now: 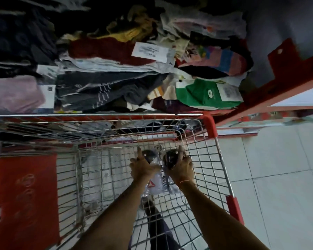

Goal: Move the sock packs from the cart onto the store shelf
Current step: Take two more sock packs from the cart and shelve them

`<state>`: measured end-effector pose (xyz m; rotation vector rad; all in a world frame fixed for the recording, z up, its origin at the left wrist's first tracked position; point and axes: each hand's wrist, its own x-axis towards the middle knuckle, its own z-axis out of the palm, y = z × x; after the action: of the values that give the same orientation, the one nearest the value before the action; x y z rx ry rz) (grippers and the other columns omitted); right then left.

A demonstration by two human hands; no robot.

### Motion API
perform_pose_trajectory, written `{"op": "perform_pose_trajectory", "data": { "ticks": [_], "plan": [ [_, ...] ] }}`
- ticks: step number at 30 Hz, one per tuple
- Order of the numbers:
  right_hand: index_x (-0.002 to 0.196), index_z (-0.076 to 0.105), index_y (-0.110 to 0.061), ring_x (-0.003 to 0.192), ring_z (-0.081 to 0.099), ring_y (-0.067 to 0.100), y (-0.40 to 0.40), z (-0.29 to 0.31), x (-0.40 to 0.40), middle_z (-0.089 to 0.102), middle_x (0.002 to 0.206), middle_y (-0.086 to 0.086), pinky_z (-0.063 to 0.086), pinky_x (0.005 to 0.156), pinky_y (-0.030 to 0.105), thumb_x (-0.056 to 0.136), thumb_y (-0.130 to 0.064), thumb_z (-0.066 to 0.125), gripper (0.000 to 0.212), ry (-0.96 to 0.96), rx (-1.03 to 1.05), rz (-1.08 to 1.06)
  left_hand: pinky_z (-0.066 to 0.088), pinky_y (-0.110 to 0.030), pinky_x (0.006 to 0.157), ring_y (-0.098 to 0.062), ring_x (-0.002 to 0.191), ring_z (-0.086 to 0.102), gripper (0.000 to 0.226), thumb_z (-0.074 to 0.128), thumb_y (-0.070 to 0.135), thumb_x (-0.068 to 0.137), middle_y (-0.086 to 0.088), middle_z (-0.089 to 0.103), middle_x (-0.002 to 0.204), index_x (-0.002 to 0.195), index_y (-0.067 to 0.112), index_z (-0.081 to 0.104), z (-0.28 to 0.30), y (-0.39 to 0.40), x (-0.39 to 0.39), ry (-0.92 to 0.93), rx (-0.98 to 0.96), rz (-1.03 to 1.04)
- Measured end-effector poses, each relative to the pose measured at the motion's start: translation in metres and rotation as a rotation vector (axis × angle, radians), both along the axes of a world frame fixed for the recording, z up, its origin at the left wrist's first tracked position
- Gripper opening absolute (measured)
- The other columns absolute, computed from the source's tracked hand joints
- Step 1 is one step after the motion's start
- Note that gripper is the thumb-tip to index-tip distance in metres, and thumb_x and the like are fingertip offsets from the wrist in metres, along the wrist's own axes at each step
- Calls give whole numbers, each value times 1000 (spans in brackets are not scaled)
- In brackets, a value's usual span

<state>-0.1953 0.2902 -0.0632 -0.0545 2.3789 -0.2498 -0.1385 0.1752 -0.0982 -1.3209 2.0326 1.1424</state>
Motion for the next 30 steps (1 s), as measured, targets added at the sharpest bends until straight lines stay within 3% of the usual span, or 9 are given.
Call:
{"op": "perform_pose_trajectory", "data": {
  "ticks": [3, 5, 7, 9, 11, 14, 22, 27, 30],
  "plan": [
    [153, -9, -28, 126, 43, 42, 0, -12, 0, 32, 139, 27, 50, 100, 50, 82, -48, 69, 107, 32, 54, 55, 42, -30, 70, -19, 84, 46, 85, 90, 27, 54, -12, 54, 110, 127, 19, 46, -9, 11, 3, 195, -96, 40],
    [153, -4, -30, 125, 43, 41, 2, -12, 2, 34, 137, 26, 51, 99, 49, 81, -48, 70, 105, 58, 30, 50, 38, -23, 59, -15, 73, 46, 76, 90, 25, 53, 9, 41, 81, 118, 16, 52, -7, 13, 8, 242, -134, 52],
    [153, 2, -33, 124, 45, 42, 6, -4, 4, 36, 136, 26, 51, 99, 50, 79, -48, 72, 103, 69, -7, 47, 34, -18, 48, -10, 63, 40, 71, 87, 30, 58, 19, 22, 71, 118, 16, 52, 2, 13, 16, 189, -94, 63],
    [152, 9, -35, 120, 49, 43, 10, 12, 8, 41, 131, 24, 52, 97, 51, 76, -43, 77, 102, 92, -87, 31, 32, -12, 38, -5, 54, 37, 67, 85, 31, 63, 17, 31, 71, 120, 17, 52, 21, 9, 25, 151, -38, 79],
    [150, 15, -36, 114, 54, 41, 12, 38, 13, 45, 128, 21, 54, 93, 52, 72, -38, 81, 103, 133, -173, 18, 42, -15, 46, -10, 60, 51, 80, 87, 35, 57, 2, 53, 90, 126, 24, 47, 46, 0, 32, 206, -89, 42],
    [146, 27, -34, 105, 63, 38, 12, 82, 20, 50, 128, 22, 59, 87, 47, 66, -36, 85, 99, 257, -285, 17, 56, -32, 72, -31, 92, 62, 99, 88, 41, 53, -12, 50, 122, 136, 36, 34, 98, -13, 35, 230, -133, -33],
    [142, 40, -29, 104, 63, 33, 3, 212, 8, 69, 109, 13, 55, 82, 38, 58, -38, 87, 97, 603, -591, 8, 46, -27, 81, -28, 110, 56, 105, 88, 49, 46, -7, 51, 129, 136, 43, 35, 239, -54, 29, 634, -351, -87],
    [139, 37, -42, 80, 67, 23, -2, 295, -12, 70, 86, 8, 58, 69, 38, 59, -51, 82, 92, 762, -714, 32, 48, -32, 84, -26, 114, 52, 101, 87, 45, 53, -4, 49, 132, 138, 41, 33, 321, -73, 15, 873, -470, -63],
    [141, 36, -43, 92, 67, 27, -2, 342, -29, 71, 98, 11, 57, 75, 39, 60, -53, 82, 94, 861, -737, 33, 47, -33, 85, -26, 118, 51, 100, 86, 46, 53, -3, 50, 132, 139, 41, 35, 366, -80, 2, 986, -528, -60]
  ]
}}
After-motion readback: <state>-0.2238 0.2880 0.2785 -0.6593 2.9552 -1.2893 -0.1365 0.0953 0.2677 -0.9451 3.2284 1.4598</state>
